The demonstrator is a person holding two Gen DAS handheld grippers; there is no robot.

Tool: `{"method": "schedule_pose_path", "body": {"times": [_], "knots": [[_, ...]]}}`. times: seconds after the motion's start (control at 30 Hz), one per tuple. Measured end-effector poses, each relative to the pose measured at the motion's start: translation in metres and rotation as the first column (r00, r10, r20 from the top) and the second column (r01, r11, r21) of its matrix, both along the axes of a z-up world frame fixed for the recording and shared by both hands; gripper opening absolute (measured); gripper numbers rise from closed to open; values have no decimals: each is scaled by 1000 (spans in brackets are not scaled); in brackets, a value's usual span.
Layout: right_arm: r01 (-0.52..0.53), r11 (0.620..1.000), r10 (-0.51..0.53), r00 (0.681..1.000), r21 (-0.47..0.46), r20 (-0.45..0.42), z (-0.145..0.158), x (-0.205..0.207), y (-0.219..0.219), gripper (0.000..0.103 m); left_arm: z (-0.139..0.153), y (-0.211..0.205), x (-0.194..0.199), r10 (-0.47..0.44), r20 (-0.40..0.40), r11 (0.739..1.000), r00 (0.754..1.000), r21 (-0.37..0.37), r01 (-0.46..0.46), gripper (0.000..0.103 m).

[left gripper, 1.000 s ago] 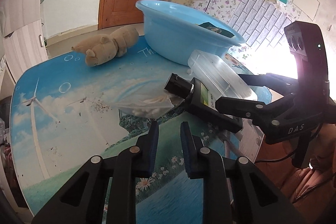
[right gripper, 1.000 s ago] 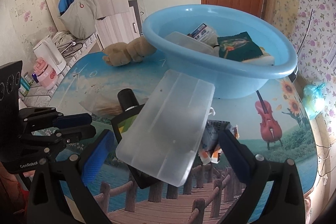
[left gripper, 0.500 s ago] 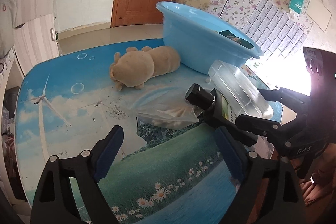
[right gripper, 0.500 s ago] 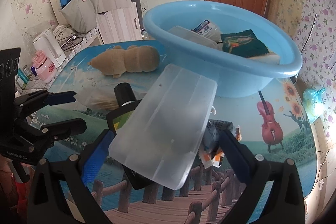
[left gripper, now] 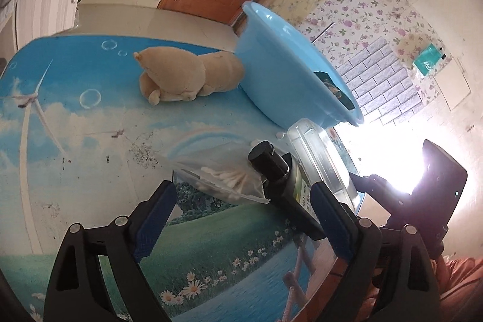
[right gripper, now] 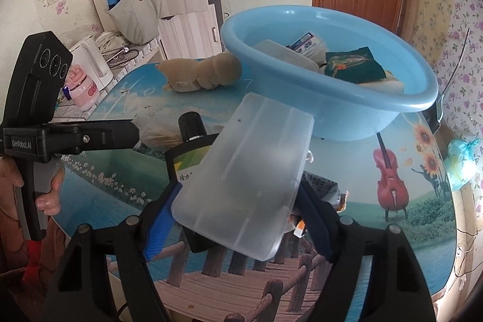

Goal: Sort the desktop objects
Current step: 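Hold the clear case in the right gripper while the left gripper grasps the cotton swab bag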

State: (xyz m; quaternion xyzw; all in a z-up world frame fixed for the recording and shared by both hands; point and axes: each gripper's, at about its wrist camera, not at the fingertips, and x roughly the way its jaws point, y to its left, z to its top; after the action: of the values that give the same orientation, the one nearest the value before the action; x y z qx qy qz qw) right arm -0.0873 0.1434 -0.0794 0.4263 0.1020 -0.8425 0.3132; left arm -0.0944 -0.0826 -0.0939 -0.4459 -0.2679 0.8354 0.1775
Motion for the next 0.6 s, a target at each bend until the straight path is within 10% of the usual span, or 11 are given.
{"method": "schedule_pose_path", "body": {"times": [0.17,0.43,0.6], "knots": [[-4,1000,4,1000,-1,-1,0,0,2,76,-7,-3,-2,33,45,998,998,60,-36,80],[-6,1000,6,1000,-5,-1,0,0,2,76,-14,7,-8,46,93,999,995,25,-49,24],[-11,1000,11,1000,-14,7,2,1,5,75,-7,11,-4,38,74,999,997,-11,-37,20]]}}
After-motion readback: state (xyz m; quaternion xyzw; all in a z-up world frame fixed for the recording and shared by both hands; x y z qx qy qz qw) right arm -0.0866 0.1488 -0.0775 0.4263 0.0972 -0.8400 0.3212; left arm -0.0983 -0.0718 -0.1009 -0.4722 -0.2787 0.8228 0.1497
